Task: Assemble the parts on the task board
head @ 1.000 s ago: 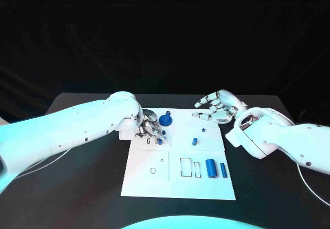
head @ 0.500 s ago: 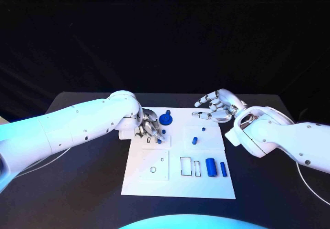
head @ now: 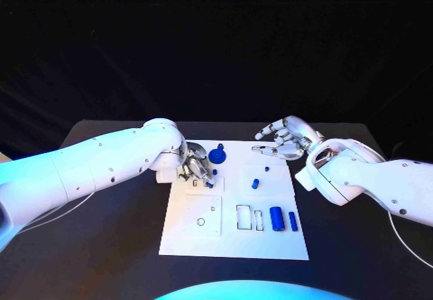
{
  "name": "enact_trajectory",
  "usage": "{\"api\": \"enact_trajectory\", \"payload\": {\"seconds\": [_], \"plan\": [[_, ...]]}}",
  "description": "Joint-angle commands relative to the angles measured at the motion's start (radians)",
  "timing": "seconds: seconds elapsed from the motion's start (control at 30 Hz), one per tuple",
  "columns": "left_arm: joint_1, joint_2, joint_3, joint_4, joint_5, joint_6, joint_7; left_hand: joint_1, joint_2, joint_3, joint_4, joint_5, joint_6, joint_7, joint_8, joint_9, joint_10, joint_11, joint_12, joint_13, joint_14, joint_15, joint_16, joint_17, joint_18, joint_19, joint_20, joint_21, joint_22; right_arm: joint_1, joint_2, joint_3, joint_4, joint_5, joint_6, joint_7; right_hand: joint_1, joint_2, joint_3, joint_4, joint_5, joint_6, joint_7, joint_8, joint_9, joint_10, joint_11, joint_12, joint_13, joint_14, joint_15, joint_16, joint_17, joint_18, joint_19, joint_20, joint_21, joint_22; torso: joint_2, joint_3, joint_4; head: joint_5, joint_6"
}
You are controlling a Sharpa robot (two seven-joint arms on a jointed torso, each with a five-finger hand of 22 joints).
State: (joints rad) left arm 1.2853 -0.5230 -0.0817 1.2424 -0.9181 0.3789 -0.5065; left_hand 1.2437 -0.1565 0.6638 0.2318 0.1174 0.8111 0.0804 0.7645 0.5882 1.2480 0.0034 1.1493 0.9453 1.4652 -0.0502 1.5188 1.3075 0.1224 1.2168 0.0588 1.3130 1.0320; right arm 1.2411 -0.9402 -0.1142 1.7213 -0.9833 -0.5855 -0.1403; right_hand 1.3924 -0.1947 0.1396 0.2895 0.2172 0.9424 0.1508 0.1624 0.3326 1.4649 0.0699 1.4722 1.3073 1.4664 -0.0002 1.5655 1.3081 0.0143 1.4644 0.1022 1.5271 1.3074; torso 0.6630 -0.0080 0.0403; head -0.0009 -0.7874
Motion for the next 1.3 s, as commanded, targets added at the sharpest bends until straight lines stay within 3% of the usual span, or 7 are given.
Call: {"api": "enact_trajectory", "payload": {"seconds": [0.03, 0.07, 0.17, 0.43, 0.67, 0.9, 1.3], "plan": [[0.0, -0.005, 0.001, 0.004, 0.04, -0.027, 0.008, -0.024, -0.007, 0.179, -0.17, 0.041, 0.007, -0.004, 0.011, 0.048, 0.01, -0.003, -0.001, 0.004, 0.076, -0.007, 0.005, 0.167, -0.008, 0.006, -0.003, 0.009, 0.004, 0.0, 0.001, 0.0, -0.001, -0.002, 0.012, 0.004, -0.004, 0.009, 0.004, 0.0, 0.006, 0.008, 0.001, 0.005, 0.002, 0.033, -0.001, 0.001, 0.194, 0.099, -0.003, -0.004, 0.239, -0.002, 0.083, 0.0, -0.005, 0.236, 0.0, 0.0004, -0.0001, 0.002, 0.001], [0.0, -0.008, 0.001, 0.006, 0.047, -0.034, 0.007, -0.039, -0.013, 0.191, -0.18, 0.083, 0.011, -0.005, 0.016, 0.056, 0.014, -0.004, 0.0, 0.006, 0.077, -0.008, 0.006, 0.17, -0.009, 0.009, -0.004, 0.012, 0.009, 0.0, 0.001, 0.0, -0.001, -0.002, 0.012, 0.005, -0.004, 0.009, 0.004, 0.0, 0.009, 0.008, 0.001, 0.005, 0.002, 0.033, -0.001, 0.0, 0.194, 0.099, -0.003, -0.004, 0.239, -0.002, 0.084, 0.0, -0.004, 0.236, 0.0, 0.0004, -0.0001, 0.002, 0.001], [0.0, -0.02, 0.001, 0.016, 0.07, -0.058, 0.007, -0.064, -0.021, 0.207, -0.2, 0.141, 0.02, -0.009, 0.022, 0.07, 0.026, -0.008, 0.007, 0.015, 0.079, -0.012, 0.008, 0.175, -0.012, 0.021, -0.007, 0.022, 0.024, 0.0, 0.0, 0.0, -0.001, -0.002, 0.012, 0.005, -0.004, 0.009, 0.004, 0.0, 0.009, 0.008, 0.001, 0.005, 0.002, 0.033, -0.001, 0.0, 0.194, 0.099, -0.003, -0.004, 0.239, -0.002, 0.084, 0.0, -0.004, 0.236, -0.001, 0.0006, 0.0002, 0.003, 0.001], [-0.001, -0.066, 0.001, 0.068, 0.075, -0.167, 0.018, -0.103, -0.042, 0.221, -0.235, 0.259, 0.046, -0.019, 0.027, 0.092, 0.06, -0.019, 0.031, 0.05, 0.084, -0.022, 0.015, 0.188, -0.023, 0.059, -0.017, 0.054, 0.08, 0.0, -0.004, 0.0, -0.002, -0.002, 0.012, 0.005, -0.005, 0.009, 0.004, 0.0, 0.012, 0.008, 0.001, 0.005, 0.002, 0.033, -0.001, 0.0, 0.193, 0.099, -0.003, -0.004, 0.238, -0.002, 0.084, -0.001, -0.004, 0.236, 0.0, 0.0008, 0.0013, 0.005, 0.0], [-0.011, -0.1, 0.0, 0.119, 0.02, -0.267, 0.028, -0.112, -0.049, 0.224, -0.244, 0.296, 0.06, -0.025, 0.027, 0.097, 0.076, -0.024, 0.042, 0.066, 0.086, -0.026, 0.018, 0.195, -0.029, 0.08, -0.021, 0.071, 0.111, 0.0, -0.007, 0.0, -0.003, -0.002, 0.012, 0.004, -0.005, 0.009, 0.004, 0.0, 0.012, 0.008, 0.001, 0.005, 0.002, 0.033, -0.001, 0.0, 0.193, 0.099, -0.003, -0.004, 0.238, -0.002, 0.084, -0.001, -0.004, 0.236, 0.0, 0.0014, 0.0023, 0.006, -0.003], [-0.037, -0.125, -0.001, 0.161, -0.07, -0.365, 0.031, -0.116, -0.052, 0.225, -0.246, 0.307, 0.066, -0.027, 0.028, 0.099, 0.086, -0.026, 0.051, 0.078, 0.087, -0.028, 0.02, 0.198, -0.033, 0.094, -0.023, 0.082, 0.132, -0.002, -0.007, -0.001, -0.007, -0.002, 0.012, 0.005, -0.006, 0.009, 0.004, 0.001, 0.015, 0.008, 0.001, 0.006, 0.002, 0.033, -0.001, 0.001, 0.194, 0.098, -0.003, -0.004, 0.238, -0.002, 0.084, -0.001, -0.004, 0.236, 0.0, 0.0004, 0.002, 0.01, -0.009], [-0.067, -0.116, -0.007, 0.165, -0.104, -0.404, 0.022, -0.119, -0.055, 0.227, -0.248, 0.317, 0.071, -0.03, 0.028, 0.1, 0.093, -0.028, 0.056, 0.086, 0.086, -0.03, 0.018, 0.195, -0.036, 0.102, -0.025, 0.088, 0.145, -0.004, -0.005, -0.001, -0.01, -0.002, 0.013, 0.005, -0.007, 0.009, 0.004, 0.001, 0.016, 0.008, 0.001, 0.006, 0.001, 0.033, -0.001, 0.0, 0.193, 0.098, -0.003, -0.005, 0.238, -0.002, 0.083, -0.001, -0.005, 0.236, 0.001, -0.0008, -0.0016, 0.011, -0.013]]}}
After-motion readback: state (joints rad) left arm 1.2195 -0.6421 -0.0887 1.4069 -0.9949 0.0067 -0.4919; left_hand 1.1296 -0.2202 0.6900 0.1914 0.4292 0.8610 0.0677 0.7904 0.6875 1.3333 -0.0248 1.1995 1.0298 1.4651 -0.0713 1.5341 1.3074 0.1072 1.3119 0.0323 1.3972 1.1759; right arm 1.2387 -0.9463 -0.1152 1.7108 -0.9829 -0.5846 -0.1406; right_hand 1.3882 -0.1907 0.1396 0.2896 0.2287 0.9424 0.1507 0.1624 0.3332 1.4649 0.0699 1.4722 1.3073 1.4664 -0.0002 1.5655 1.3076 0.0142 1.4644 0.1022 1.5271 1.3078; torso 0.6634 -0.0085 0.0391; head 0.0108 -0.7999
